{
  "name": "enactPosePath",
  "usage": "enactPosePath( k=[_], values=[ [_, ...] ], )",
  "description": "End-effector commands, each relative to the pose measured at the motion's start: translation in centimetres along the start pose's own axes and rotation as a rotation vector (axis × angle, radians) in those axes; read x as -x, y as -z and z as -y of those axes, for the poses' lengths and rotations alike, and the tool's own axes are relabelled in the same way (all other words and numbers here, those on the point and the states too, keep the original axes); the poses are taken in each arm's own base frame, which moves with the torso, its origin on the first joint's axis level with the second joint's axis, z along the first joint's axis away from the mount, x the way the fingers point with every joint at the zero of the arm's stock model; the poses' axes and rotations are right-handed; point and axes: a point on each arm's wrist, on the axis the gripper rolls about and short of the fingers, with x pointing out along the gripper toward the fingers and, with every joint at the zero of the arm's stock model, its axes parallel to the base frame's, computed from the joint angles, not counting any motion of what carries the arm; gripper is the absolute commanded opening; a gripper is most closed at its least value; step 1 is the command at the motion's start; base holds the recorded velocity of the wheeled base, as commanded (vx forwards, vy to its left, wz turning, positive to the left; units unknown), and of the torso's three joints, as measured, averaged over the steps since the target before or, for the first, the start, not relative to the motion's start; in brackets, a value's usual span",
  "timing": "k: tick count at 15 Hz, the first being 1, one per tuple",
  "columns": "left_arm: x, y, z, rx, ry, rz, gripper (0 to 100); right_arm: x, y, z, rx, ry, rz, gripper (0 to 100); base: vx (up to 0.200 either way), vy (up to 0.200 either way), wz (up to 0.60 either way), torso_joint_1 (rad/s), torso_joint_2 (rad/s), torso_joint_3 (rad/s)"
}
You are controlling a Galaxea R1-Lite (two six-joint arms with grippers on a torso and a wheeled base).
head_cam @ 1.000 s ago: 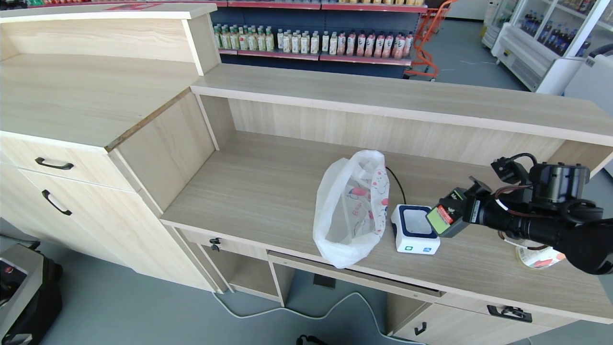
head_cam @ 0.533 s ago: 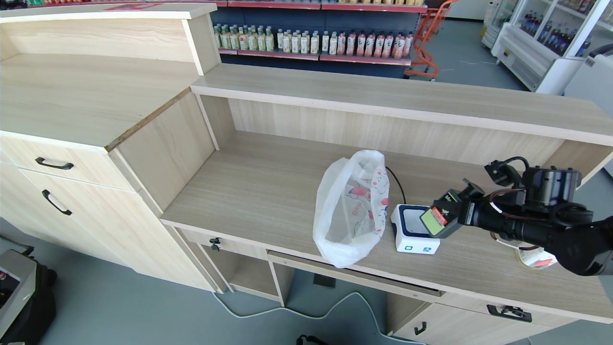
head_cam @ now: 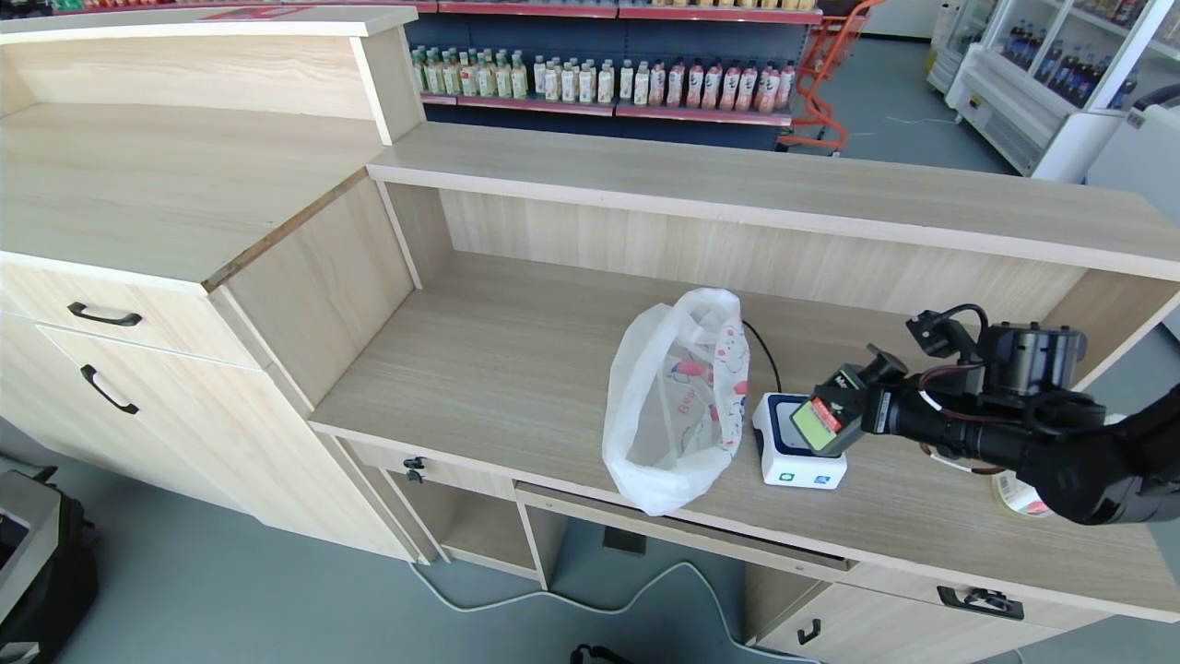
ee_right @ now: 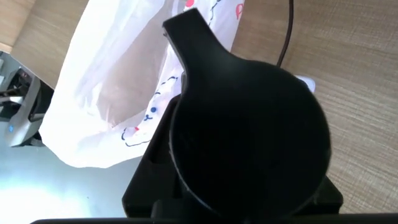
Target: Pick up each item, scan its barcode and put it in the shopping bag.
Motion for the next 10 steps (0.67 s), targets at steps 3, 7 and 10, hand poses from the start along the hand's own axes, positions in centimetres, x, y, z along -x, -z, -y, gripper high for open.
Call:
enactPosePath(
  k=[3,7,10],
  values=[
    [0.0,0.0,0.0,0.0,0.0,0.0,100,-1.3,0.0,0.2,0.011,-0.012,0.002,0,0.0,0.0,0.0,0.0,0.0,0.0],
    [0.0,0.0,0.0,0.0,0.0,0.0,100,-1.8,0.0,0.4,0.012,-0.013,0.003,0,0.0,0.0,0.0,0.0,0.0,0.0],
    [0.0,0.0,0.0,0.0,0.0,0.0,100,-2.0,0.2,0.3,0.018,-0.018,-0.005,0,0.0,0.0,0.0,0.0,0.0,0.0]
  ],
)
